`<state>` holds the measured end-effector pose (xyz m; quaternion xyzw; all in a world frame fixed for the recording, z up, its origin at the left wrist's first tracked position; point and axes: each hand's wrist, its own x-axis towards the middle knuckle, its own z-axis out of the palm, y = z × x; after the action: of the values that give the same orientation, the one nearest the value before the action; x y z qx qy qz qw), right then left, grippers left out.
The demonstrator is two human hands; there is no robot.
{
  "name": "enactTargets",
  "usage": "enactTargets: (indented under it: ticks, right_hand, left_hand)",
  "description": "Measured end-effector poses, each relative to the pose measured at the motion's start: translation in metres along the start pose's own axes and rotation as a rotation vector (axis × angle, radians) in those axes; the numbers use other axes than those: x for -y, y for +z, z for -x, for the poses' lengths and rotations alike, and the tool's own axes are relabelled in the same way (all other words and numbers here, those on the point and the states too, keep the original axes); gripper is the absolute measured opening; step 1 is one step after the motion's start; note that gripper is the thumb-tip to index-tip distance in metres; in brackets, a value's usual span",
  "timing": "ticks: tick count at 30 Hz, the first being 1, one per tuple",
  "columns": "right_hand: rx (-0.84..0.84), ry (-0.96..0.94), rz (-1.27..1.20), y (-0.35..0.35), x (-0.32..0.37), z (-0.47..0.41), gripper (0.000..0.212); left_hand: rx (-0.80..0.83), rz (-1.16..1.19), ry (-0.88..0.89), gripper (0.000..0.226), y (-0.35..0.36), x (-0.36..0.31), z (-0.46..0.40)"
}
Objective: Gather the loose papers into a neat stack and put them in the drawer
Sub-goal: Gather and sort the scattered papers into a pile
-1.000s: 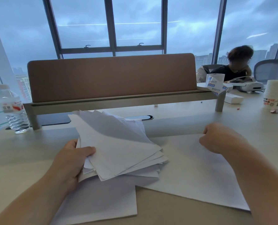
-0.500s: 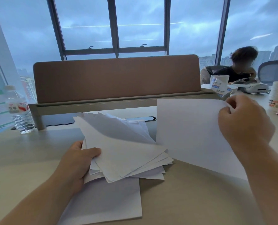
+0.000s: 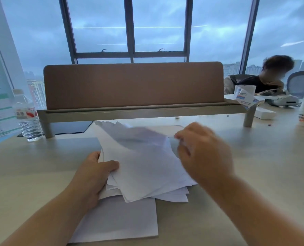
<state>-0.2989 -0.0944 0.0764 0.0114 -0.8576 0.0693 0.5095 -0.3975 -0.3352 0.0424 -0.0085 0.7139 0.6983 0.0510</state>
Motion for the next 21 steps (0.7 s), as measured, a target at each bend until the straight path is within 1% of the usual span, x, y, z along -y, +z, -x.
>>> enactTargets:
  ticks: [2, 5, 7, 8, 10, 11, 13, 15, 17, 19, 21]
  right_hand:
    - [0.131, -0.103, 0.001, 0.014, 0.016, 0.009, 0.016]
    - [0.307, -0.187, 0.021, 0.028, 0.033, 0.022, 0.008]
    - [0.392, -0.204, -0.001, 0.034, 0.041, 0.029, 0.015]
    - [0.432, -0.188, -0.026, 0.037, 0.044, 0.031, 0.022]
    - [0.516, -0.115, -0.1, 0.038, 0.047, 0.033, 0.036]
    - [0.563, -0.068, -0.161, 0.037, 0.047, 0.033, 0.039]
    - [0.651, 0.031, -0.33, 0.034, 0.047, 0.033, 0.039]
    - [0.716, 0.167, -0.508, 0.032, 0.046, 0.033, 0.031]
    - [0.74, 0.328, -0.679, 0.03, 0.044, 0.032, 0.022]
    - [0.73, 0.456, -0.872, 0.029, 0.042, 0.03, 0.026]
    - [0.692, 0.541, -1.062, 0.03, 0.038, 0.029, 0.032]
  left_hand:
    - [-0.001, -0.014, 0.006, 0.029, 0.001, -0.001, 0.001]
    - [0.01, -0.02, 0.0, 0.03, 0.002, -0.002, 0.003]
    - [0.016, -0.019, -0.006, 0.031, 0.002, -0.002, 0.003]
    - [0.014, -0.031, -0.005, 0.029, 0.003, -0.002, 0.004]
    - [0.0, -0.063, 0.004, 0.025, 0.004, -0.002, 0.004]
    - [-0.009, -0.075, 0.007, 0.022, 0.005, -0.002, 0.004]
    - [-0.019, -0.084, 0.004, 0.016, 0.006, -0.002, 0.004]
    - [-0.009, -0.096, -0.014, 0.013, 0.006, -0.002, 0.005]
    - [0.013, -0.114, -0.016, 0.017, 0.005, -0.001, 0.005]
    - [0.03, -0.149, -0.009, 0.024, 0.004, -0.001, 0.006]
    - [0.041, -0.205, 0.003, 0.032, 0.004, 0.0, 0.007]
